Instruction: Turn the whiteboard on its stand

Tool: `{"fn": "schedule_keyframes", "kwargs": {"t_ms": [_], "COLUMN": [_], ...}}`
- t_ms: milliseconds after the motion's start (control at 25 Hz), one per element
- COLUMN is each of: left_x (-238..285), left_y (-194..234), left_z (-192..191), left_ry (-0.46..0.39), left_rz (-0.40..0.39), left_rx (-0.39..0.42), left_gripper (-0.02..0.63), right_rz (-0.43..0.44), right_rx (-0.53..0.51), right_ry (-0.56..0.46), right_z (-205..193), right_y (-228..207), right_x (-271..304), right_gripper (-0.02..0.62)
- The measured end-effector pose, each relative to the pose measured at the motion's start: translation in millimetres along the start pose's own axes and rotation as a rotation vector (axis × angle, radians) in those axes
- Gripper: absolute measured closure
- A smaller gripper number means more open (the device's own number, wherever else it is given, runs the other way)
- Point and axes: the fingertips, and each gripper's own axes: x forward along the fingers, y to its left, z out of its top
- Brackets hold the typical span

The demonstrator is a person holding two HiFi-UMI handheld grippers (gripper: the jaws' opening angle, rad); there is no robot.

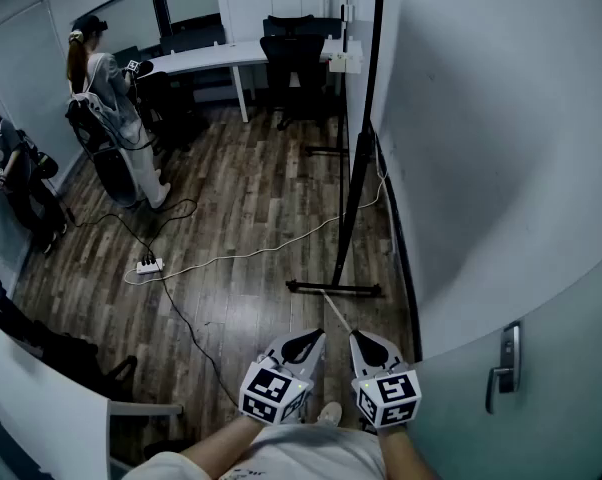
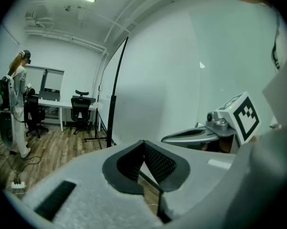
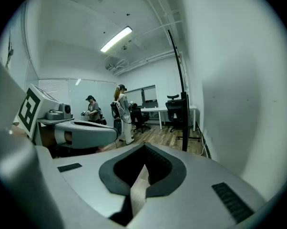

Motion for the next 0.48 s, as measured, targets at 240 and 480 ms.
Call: {"fn": "schedule_keyframes", "kwargs": {"t_ms": [240, 480], "left_x": [-0.5, -6.4], "left_y": [3.3, 10.1], "left_z": [5.0, 9.1], "left_ry": [-0.004, -0.023], "left_rz": [-0.002, -0.007], "left_rx": [0.007, -0.012], "left_gripper": [0.595, 0.595], "right_rz": [0.002, 0.007], "right_rx": [-0.012, -0.001], "right_ry": [0.002, -0.015], "right_z": [3.5, 6.9], "right_y": [2.0, 10.0], "right_x": [2.8, 7.0], "right_gripper": [0.589, 0.589]}}
